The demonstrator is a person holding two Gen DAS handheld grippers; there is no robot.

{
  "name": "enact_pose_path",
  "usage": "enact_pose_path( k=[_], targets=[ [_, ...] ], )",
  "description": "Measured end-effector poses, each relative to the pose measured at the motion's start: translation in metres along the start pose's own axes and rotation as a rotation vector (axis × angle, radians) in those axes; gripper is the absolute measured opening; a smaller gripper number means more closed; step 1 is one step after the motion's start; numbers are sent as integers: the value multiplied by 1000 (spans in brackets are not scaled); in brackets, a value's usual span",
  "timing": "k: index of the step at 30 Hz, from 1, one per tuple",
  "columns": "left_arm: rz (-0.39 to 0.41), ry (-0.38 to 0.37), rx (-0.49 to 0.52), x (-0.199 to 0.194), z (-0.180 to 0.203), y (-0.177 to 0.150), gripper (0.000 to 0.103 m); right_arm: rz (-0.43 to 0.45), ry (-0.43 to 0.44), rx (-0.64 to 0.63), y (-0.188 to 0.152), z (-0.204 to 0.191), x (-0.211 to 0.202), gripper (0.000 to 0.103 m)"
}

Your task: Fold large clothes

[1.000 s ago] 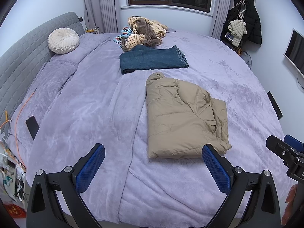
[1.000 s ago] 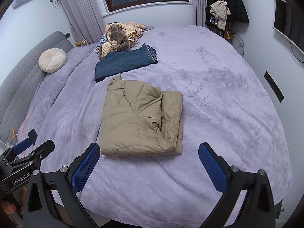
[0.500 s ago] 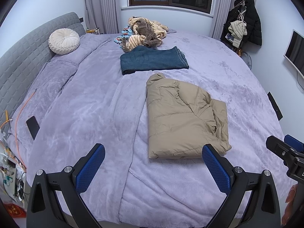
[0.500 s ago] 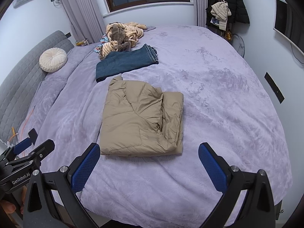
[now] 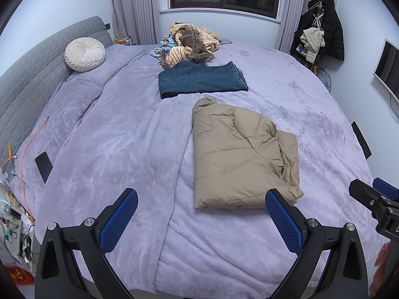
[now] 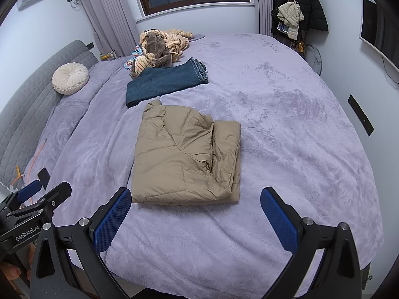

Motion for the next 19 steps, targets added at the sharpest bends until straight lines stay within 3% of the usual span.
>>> enact_pose_path(
  k=[19],
  targets=[
    [2,-14,-1,-2,1,6,102,-13,0,4,-5,-3,-4,103]
  ],
)
Point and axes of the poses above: each gripper's, at about its wrist camera, not at the fingertips, and x roughly the way its jaws point, z to its right, y to its top, the point moved 7 cm from there along x, roughly the way its jaws point, and after that the axes turned 7 degrees about z, right-handed, at the moved point
